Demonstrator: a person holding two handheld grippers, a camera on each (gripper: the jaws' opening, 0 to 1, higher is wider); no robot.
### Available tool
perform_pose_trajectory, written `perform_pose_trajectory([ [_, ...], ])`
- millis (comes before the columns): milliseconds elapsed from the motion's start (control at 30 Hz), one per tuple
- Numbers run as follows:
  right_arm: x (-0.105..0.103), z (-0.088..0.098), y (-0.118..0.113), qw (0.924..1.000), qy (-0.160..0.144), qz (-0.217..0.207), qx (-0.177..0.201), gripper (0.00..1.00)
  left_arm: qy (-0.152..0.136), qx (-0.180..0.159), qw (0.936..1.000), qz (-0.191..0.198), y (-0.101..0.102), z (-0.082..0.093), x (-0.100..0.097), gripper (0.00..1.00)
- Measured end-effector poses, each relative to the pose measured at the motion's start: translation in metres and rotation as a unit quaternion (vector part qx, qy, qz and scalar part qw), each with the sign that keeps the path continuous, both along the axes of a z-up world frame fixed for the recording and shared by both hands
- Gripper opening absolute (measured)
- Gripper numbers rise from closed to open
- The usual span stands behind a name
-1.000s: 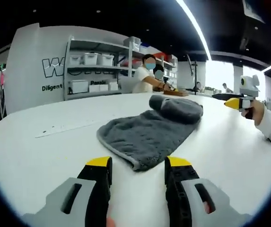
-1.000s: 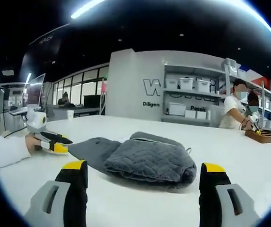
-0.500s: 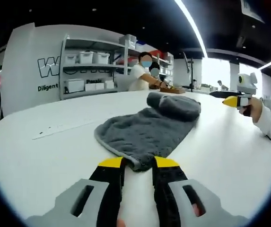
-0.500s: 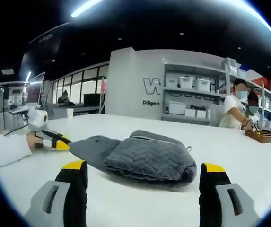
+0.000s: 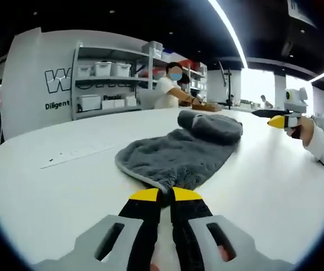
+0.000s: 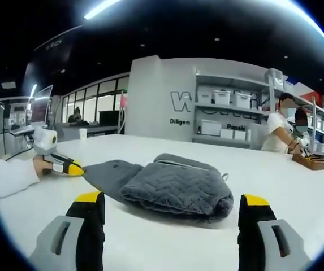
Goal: Open the folded towel by lifting each exposed corner and separating the folded layers until the towel lies flat within the target outline without major curled edges
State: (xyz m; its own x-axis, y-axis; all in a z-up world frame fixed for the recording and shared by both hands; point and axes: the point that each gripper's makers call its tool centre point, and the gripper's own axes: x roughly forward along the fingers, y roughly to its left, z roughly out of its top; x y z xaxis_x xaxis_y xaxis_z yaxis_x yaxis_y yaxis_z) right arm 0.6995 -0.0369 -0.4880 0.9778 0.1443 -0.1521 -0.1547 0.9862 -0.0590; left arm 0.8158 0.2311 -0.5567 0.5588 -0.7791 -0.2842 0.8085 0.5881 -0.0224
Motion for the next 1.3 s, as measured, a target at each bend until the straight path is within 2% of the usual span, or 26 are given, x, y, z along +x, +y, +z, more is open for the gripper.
perform_pose_trajectory([
  [333, 0.000, -0.001, -0.003, 1.0000, 0.000, -0.004, 0.000, 1.00, -0.003, 0.002, 0.9991, 0.041, 0.023, 0.000, 0.013, 0.05],
  [567, -0.001, 0.001, -0.005, 1.0000, -0.002, -0.006, 0.003, 1.00, -0.003, 0.002, 0.9983, 0.058, 0.036, 0.001, 0.015, 0.05],
  [867, -0.001, 0.001, -0.005, 1.0000, -0.003, -0.006, 0.003, 1.00, 0.001, -0.011, 0.9934, 0.114, 0.071, 0.003, 0.024, 0.05],
  [1300, -0.002, 0.002, -0.007, 0.9999, -0.005, -0.007, 0.007, 1.00, 0.002, -0.015, 0.9877, 0.155, 0.112, 0.003, 0.028, 0.05],
])
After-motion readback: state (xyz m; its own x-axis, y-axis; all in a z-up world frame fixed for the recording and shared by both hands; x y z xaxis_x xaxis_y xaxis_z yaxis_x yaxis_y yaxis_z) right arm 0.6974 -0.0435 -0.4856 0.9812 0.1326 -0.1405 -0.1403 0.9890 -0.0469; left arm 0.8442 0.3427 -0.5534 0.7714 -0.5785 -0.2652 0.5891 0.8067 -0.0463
